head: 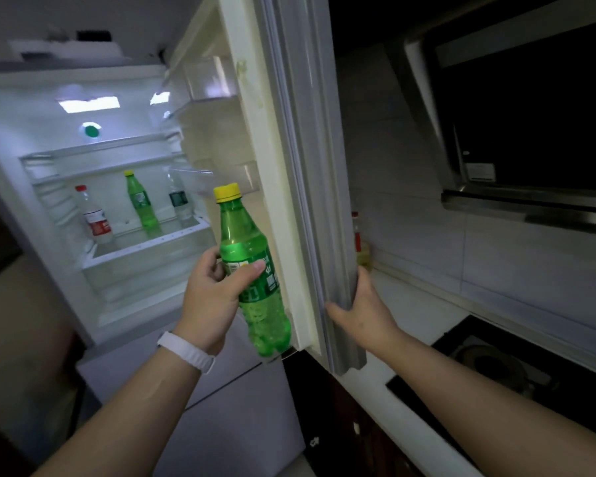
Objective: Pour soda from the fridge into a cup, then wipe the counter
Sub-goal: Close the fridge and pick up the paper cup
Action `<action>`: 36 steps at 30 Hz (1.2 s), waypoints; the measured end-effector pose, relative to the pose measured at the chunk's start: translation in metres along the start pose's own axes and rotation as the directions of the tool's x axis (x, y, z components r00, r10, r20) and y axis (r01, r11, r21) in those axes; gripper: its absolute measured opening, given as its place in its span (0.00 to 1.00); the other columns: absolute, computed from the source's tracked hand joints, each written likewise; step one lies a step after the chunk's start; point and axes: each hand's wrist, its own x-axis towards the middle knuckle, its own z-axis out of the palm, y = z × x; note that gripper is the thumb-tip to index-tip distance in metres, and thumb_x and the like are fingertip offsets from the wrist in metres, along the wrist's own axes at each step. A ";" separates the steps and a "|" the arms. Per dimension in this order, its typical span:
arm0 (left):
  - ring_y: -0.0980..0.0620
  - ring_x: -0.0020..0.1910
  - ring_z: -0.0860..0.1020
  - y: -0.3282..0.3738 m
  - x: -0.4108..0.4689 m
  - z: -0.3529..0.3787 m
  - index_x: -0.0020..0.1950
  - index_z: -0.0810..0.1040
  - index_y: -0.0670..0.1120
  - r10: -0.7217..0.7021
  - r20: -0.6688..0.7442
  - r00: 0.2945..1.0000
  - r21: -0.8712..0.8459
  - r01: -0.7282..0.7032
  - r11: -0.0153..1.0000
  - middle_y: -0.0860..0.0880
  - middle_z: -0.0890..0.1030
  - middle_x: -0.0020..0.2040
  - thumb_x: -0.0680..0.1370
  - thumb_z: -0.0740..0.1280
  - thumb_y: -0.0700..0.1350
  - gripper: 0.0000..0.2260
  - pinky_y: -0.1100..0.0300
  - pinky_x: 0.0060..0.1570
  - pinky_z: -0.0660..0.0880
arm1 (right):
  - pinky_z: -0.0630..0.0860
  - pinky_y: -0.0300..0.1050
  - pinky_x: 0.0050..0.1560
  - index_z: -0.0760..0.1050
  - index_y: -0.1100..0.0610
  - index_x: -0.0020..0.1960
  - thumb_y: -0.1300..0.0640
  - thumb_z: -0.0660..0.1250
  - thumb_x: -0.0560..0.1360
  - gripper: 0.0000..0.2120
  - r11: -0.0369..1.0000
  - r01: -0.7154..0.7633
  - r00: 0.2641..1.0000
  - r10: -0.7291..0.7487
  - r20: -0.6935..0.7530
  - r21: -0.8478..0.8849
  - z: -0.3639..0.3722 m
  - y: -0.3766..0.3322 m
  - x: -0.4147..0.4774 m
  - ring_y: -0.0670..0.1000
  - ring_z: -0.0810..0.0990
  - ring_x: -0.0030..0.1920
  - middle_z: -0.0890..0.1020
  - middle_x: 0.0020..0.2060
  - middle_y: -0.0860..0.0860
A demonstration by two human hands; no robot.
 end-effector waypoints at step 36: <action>0.47 0.46 0.84 -0.022 -0.038 -0.323 0.53 0.77 0.44 -0.015 -0.647 0.762 0.099 0.103 0.990 0.44 0.85 0.49 0.69 0.77 0.36 0.16 0.57 0.41 0.80 | 0.53 0.60 0.74 0.59 0.60 0.74 0.49 0.74 0.70 0.40 0.547 0.830 0.558 -0.820 0.127 -0.112 0.390 -0.144 0.009 0.61 0.57 0.75 0.62 0.74 0.62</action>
